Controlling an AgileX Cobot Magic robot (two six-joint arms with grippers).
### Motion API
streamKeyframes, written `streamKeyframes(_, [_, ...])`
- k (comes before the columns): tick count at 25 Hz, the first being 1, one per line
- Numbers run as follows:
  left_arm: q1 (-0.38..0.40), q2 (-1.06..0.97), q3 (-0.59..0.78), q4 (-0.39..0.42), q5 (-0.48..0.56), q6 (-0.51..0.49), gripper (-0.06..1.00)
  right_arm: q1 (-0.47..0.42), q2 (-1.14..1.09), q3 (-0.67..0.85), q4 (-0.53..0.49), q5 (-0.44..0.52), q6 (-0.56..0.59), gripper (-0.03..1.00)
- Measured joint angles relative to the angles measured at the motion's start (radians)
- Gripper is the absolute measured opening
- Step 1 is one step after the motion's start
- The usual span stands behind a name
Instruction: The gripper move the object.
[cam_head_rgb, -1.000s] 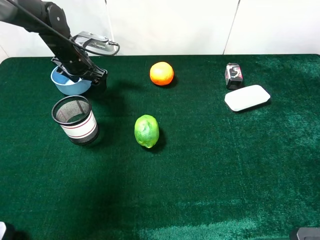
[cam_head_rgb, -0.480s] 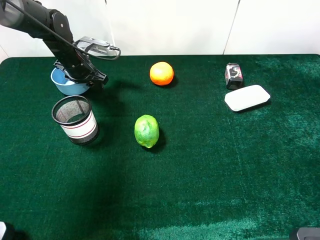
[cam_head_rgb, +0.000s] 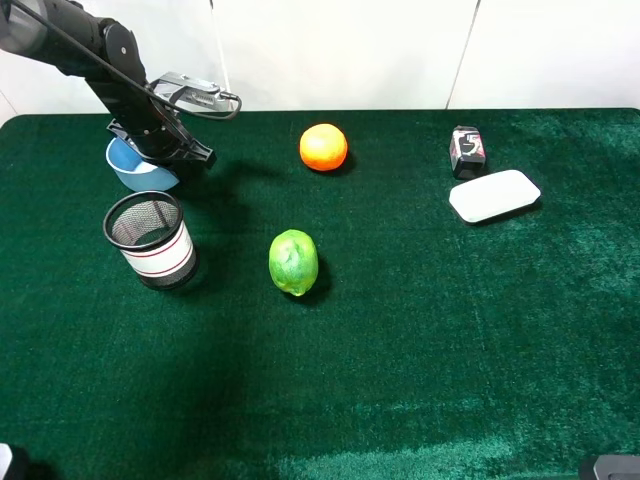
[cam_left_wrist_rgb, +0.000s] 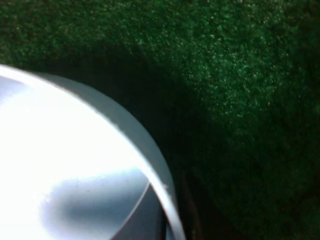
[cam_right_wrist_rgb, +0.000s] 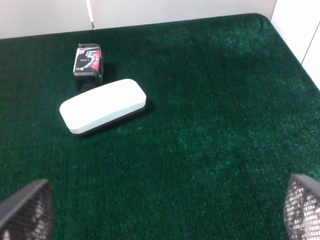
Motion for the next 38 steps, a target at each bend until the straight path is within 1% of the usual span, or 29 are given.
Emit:
streamKeyframes(6, [0.0, 0.0, -0.002, 0.0, 0.001, 0.0, 0.05, 0.0, 0.0, 0.0, 0.0, 0.0, 0.0, 0.69])
streamKeyframes(8, [0.0, 0.0, -0.015, 0.0, 0.018, 0.0, 0.05, 0.0, 0.0, 0.0, 0.0, 0.0, 0.0, 0.69])
streamKeyframes(13, [0.0, 0.0, -0.087, 0.0, 0.115, -0.001, 0.05, 0.0, 0.0, 0.0, 0.0, 0.0, 0.0, 0.69])
streamKeyframes(19, [0.0, 0.0, -0.173, 0.0, 0.26, -0.001, 0.05, 0.0, 0.0, 0.0, 0.0, 0.0, 0.0, 0.69])
streamKeyframes(32, [-0.003, -0.122, -0.186, 0.013, 0.388, -0.032, 0.05, 0.0, 0.0, 0.0, 0.0, 0.0, 0.0, 0.69])
streamKeyframes(38, [-0.047, -0.153, -0.195, 0.034, 0.419, -0.071, 0.05, 0.0, 0.0, 0.0, 0.0, 0.0, 0.0, 0.69])
